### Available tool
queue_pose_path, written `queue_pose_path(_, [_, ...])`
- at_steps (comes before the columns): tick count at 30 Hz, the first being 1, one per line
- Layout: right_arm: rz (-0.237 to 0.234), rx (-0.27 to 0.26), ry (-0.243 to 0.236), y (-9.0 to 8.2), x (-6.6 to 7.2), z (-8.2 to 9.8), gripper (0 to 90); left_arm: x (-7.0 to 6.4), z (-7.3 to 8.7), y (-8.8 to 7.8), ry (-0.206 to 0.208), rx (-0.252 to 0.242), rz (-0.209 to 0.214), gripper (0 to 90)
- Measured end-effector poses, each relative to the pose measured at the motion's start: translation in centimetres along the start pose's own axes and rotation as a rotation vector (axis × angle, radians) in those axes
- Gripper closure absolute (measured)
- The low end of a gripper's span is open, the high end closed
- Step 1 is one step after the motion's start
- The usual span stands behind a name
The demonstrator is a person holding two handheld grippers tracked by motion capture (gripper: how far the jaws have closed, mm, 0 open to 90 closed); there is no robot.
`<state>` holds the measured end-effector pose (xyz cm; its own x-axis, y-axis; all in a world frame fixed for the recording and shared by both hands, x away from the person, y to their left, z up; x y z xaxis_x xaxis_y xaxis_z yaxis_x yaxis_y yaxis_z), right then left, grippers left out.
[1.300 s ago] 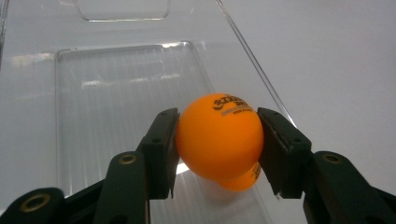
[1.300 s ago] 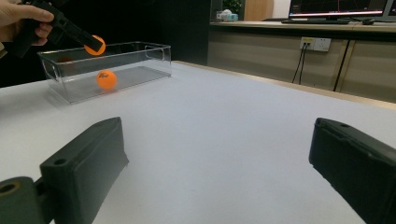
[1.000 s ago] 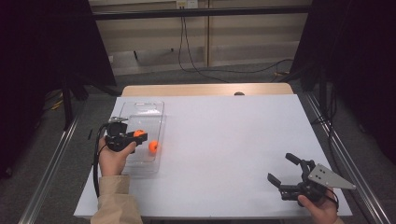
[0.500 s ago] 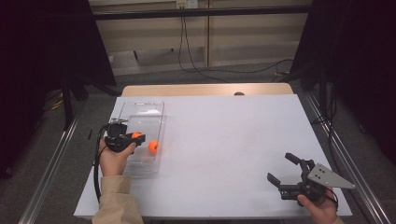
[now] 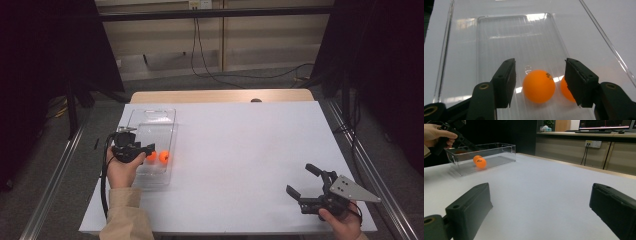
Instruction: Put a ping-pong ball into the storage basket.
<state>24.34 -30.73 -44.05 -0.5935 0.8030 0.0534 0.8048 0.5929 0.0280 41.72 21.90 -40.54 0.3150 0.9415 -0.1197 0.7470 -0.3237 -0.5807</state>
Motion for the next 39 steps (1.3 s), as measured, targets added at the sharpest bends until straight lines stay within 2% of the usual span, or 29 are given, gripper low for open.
queue_pose_path(3, [-0.002,0.001,0.000,0.0,0.0,0.0,3.4,0.0,0.0,-0.1,-0.011,-0.013,0.005,40.3])
queue_pose_path(17, [-0.001,-0.002,-0.004,0.1,0.0,0.0,3.4,-0.6,-0.2,-0.4,-0.013,-0.046,0.014,24.8])
queue_pose_path(26, [-0.002,-0.004,-0.004,0.2,0.1,0.0,3.4,-0.7,-0.3,-0.9,0.001,-0.076,0.017,14.9])
queue_pose_path(33, [-0.002,-0.002,-0.002,0.2,0.1,-0.1,3.4,-1.1,-0.4,-1.1,0.022,-0.107,0.031,10.1])
queue_pose_path(35, [-0.003,-0.006,-0.006,0.3,0.1,-0.1,3.4,-1.4,-0.3,-1.4,0.031,-0.115,0.051,8.5])
queue_pose_path(37, [-0.005,-0.008,-0.007,0.3,0.2,-0.2,3.4,-1.4,-0.3,-1.6,0.026,-0.126,0.049,7.7])
queue_pose_path(39, [-0.008,-0.004,-0.007,0.4,0.2,-0.1,3.4,-1.4,-0.2,-1.8,0.011,-0.151,0.072,7.2])
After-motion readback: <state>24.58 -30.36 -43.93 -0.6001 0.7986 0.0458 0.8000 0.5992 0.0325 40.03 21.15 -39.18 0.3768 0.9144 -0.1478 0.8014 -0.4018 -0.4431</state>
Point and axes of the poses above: each handheld gripper's, and its own axes: y roughly forward along the jaws, z roughly out of its underside, x roughly to its left, the point moved 1 cm from there along y, roughly forward along the jaws, and after that the axes turned 11 degrees about -x, right-handed, at the moved point
